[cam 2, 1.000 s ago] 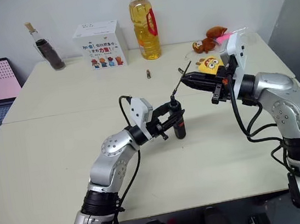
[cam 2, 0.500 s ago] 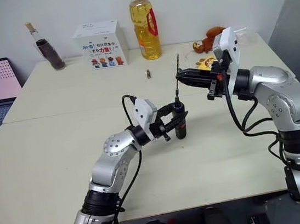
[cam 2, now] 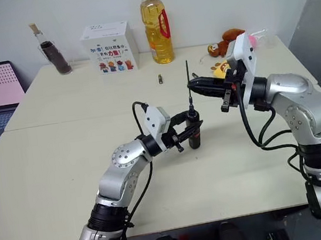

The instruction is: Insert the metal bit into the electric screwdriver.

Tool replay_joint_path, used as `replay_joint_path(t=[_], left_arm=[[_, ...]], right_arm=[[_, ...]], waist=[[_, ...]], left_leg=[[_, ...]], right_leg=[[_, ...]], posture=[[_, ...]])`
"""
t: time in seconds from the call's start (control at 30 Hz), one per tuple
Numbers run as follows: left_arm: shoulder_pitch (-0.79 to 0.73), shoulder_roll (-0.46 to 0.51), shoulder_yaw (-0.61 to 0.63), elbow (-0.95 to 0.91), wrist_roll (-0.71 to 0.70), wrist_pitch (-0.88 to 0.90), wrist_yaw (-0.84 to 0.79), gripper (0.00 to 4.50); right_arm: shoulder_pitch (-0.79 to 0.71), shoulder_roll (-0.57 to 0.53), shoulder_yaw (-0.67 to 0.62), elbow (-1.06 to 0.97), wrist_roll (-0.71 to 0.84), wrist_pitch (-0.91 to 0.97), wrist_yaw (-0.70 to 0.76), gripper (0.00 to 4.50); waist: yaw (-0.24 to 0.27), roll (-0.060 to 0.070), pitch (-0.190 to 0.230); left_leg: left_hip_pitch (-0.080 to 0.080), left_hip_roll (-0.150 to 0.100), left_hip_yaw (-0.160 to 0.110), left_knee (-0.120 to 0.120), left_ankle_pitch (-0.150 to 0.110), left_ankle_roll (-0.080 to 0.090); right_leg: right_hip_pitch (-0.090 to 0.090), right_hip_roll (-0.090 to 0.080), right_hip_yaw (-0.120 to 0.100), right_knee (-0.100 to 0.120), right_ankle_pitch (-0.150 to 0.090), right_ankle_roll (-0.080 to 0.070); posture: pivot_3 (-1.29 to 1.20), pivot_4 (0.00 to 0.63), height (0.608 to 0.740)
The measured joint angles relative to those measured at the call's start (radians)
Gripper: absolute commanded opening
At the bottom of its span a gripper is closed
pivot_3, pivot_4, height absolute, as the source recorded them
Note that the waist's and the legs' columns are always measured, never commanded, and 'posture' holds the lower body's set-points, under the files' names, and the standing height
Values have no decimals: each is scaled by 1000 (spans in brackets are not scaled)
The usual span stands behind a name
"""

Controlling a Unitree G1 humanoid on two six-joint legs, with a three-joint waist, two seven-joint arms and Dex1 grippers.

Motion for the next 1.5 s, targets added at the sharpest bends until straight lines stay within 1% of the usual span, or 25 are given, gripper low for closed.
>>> replay_joint_path(t=[0.27, 0.93, 1.5], left_arm=[[-1, -2, 5, -1, -3, 4, 1, 1642], [-2, -2, 6, 3, -6, 4, 1, 1642], [-2, -3, 4, 3, -6, 6, 2, 1642]], right_arm=[[48, 1, 14, -23, -9, 7, -11, 36], [79, 19, -3, -18, -7, -12, -21, 36], [108, 23, 20, 0, -36, -69, 1, 36]], waist=[[3, 0, 0], [3, 0, 0], [3, 1, 0]], left_leg=[[0, 0, 0, 0, 0, 0], [0, 0, 0, 0, 0, 0], [0, 0, 0, 0, 0, 0]], right_leg=[[0, 0, 0, 0, 0, 0], [0, 0, 0, 0, 0, 0], [0, 0, -1, 0, 0, 0]], posture=[[0, 150, 740], [0, 150, 740], [0, 150, 740]])
